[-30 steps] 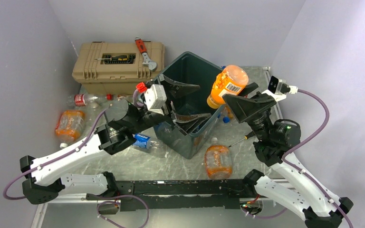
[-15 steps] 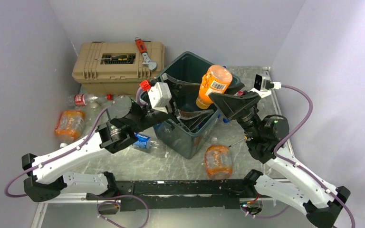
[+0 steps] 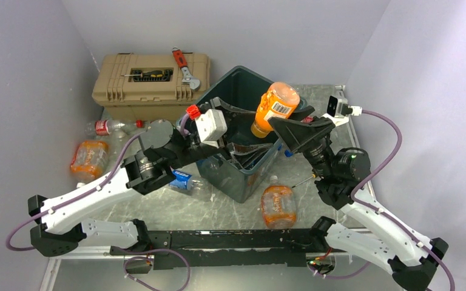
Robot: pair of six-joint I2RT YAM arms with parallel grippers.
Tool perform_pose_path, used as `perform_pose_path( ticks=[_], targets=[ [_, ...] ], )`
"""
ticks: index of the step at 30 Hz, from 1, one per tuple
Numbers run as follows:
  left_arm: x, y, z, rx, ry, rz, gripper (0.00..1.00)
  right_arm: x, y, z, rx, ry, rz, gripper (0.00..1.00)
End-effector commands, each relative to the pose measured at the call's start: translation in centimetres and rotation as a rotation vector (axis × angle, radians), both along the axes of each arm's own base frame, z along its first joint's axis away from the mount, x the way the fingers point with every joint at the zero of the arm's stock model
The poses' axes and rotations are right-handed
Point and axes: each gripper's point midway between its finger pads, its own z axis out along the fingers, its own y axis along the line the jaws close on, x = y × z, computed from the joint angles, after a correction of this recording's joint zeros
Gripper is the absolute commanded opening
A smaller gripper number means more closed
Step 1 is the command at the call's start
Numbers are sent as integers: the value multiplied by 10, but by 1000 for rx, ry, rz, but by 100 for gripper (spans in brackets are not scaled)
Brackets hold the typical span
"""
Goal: Put the plastic bottles in the bin
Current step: Place the plastic bottle in the trash bin.
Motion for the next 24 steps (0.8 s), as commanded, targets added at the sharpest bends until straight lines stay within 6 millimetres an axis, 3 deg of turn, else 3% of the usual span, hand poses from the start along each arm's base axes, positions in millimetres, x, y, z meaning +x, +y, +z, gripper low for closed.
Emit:
perform_pose_path(
  ticks=[1,4,9,15,17,22,24],
  targets=[
    [-9,-7,3,24,-4,-48,80,-9,-5,16,38,-40,5,32],
    [-9,-9,1,35,-4,-50,77,-9,-3,15,38,-42,8,32],
    [-9,-8,3,31,-4,-45,56,-10,-2,13,33,-38,11,33],
    [-10,-6,7,14,-3,-48,50,-9,0,9,27,-31,11,32],
    [-12,-5,8,6,-6,-51,41,-9,0,8,25,-29,9,32],
    [-11,-4,8,6,-9,-46,5,-9,-1,2,13,-20,-2,33],
    [-9,-3,8,6,1,-36,0,-8,-1,-1,5,-14,-9,36]
  ],
)
